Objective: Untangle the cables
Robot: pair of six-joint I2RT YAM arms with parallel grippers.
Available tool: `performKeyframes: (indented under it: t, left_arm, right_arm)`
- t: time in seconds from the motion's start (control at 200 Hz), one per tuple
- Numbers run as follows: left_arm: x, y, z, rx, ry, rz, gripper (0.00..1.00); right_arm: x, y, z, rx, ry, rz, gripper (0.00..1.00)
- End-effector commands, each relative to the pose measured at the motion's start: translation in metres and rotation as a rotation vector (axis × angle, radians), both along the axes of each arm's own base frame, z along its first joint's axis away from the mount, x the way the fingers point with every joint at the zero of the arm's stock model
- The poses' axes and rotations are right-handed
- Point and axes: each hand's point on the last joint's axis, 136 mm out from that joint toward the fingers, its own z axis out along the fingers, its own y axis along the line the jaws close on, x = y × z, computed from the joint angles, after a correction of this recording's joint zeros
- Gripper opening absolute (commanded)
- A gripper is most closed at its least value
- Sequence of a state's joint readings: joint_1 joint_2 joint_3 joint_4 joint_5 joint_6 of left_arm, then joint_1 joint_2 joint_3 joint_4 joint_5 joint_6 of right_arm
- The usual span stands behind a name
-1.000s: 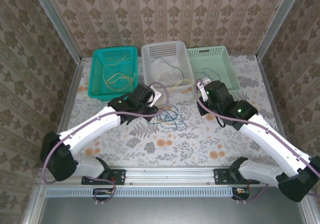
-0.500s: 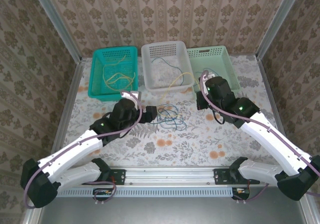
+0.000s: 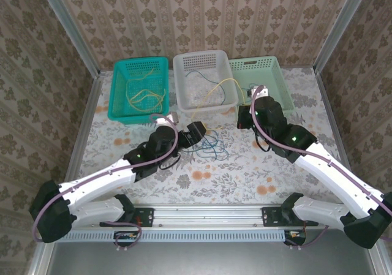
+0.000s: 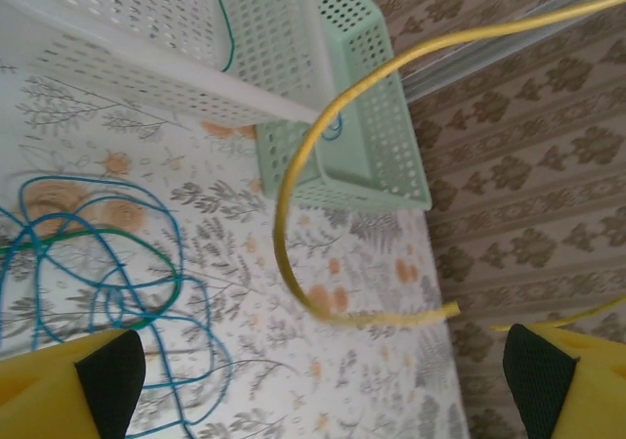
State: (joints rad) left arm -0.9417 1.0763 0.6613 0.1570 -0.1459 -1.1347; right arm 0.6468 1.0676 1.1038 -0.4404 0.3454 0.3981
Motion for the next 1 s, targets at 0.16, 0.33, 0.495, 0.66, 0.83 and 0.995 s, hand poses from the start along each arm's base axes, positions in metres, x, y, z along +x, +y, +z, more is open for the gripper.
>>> performKeyframes:
  t: [0.16,0.33,0.495,0.66,0.83,0.995]
  left_arm:
    - [0.007,-0.011,0.009,-0.158,0.035,0.078,0.97]
    - [0.016,-0.019,0.018,-0.190,0.021,0.092,0.87]
    - [0.022,-0.037,0.015,-0.216,0.043,0.069,0.83]
    - [0.032,-0.040,0.011,-0.221,0.039,0.092,0.81]
    - [0.042,-0.037,0.016,-0.208,0.013,0.102,0.61]
    - [0.045,-0.035,0.005,-0.196,0.040,0.100,0.31]
  right_arm:
    - [0.007,0.001,0.017,0.054,-0.078,-0.061,0.00]
    - [0.007,0.005,0.018,0.062,-0.079,-0.062,0.00]
    - [0.006,0.007,0.022,0.074,-0.091,-0.065,0.00]
    - [0.003,0.008,0.023,0.082,-0.093,-0.063,0.00]
    - [0.000,0.007,0.019,0.076,-0.080,-0.062,0.00]
    - [-0.002,0.003,0.021,0.074,-0.086,-0.070,0.00]
